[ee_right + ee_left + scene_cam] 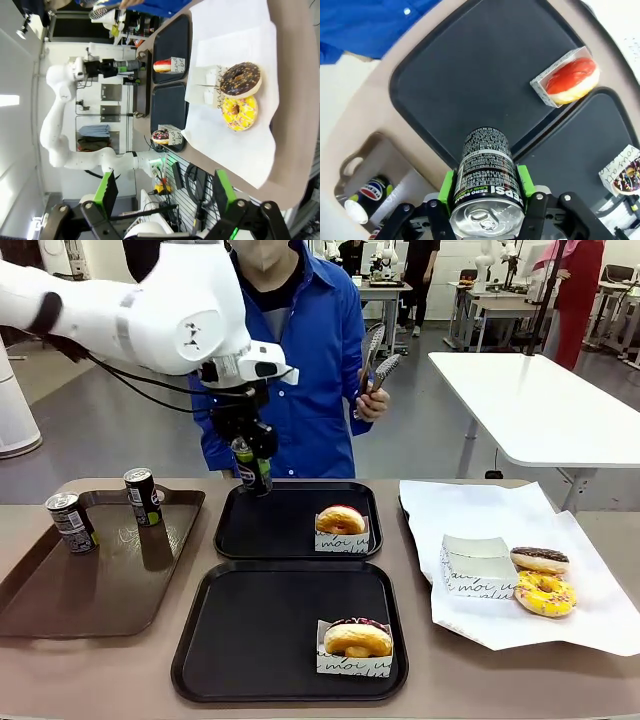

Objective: Set up donuts and drinks on trays.
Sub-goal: Pick up one Pepsi coke and place it on the Flat Tray.

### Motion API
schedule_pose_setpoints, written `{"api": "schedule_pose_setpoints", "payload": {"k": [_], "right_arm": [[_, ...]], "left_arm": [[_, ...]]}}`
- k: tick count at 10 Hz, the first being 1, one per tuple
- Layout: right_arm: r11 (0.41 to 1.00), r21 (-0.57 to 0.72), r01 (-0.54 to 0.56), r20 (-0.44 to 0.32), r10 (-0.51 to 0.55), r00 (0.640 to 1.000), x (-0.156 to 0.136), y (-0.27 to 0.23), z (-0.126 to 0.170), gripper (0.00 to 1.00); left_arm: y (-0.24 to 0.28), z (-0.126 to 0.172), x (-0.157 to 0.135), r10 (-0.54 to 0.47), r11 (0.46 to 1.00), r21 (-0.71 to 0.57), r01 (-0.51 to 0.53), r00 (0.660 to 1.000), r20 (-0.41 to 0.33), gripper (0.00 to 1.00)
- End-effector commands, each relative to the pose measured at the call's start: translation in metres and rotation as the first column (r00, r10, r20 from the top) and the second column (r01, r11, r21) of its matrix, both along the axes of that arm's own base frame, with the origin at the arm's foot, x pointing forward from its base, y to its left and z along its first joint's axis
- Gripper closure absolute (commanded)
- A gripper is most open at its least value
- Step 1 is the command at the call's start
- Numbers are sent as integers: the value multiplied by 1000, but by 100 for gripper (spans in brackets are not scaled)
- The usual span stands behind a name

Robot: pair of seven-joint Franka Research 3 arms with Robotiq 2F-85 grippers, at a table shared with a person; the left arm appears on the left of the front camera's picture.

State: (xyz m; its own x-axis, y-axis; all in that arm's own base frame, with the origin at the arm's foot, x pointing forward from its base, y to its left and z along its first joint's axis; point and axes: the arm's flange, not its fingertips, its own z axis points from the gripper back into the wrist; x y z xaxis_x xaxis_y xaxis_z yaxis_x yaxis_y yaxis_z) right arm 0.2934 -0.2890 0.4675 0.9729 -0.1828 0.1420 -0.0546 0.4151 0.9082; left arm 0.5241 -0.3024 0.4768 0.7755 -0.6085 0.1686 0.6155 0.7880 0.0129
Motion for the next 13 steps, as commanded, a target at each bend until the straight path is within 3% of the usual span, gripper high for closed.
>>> {"api": "schedule_pose_setpoints", "payload": {"k": [1,4,8,9,10,12,13], "right_arm": [[1000,3,2,6,-2,1000,1,0,0,0],[1000,3,2,6,-2,1000,1,0,0,0],[1000,3,2,6,-2,1000,1,0,0,0],[1000,3,2,6,-2,1000,1,0,0,0],[1000,3,2,6,-2,1000,1,0,0,0],[1000,3,2,6,-2,1000,1,0,0,0],[1000,3,2,6,-2,1000,1,0,0,0]], "left_arm": [[-3,2,8,50,999,-3,-50,993,-106,42],[0,-39,14,81,996,42,-75,981,-177,42],[-6,-71,11,64,994,101,-51,989,-131,42],[-6,-76,10,61,992,119,-46,990,-126,38],[-5,-82,8,61,989,141,-44,991,-120,0],[-5,-93,4,56,986,165,-37,992,-112,0],[-5,-95,4,55,985,170,-35,992,-114,14]]}}
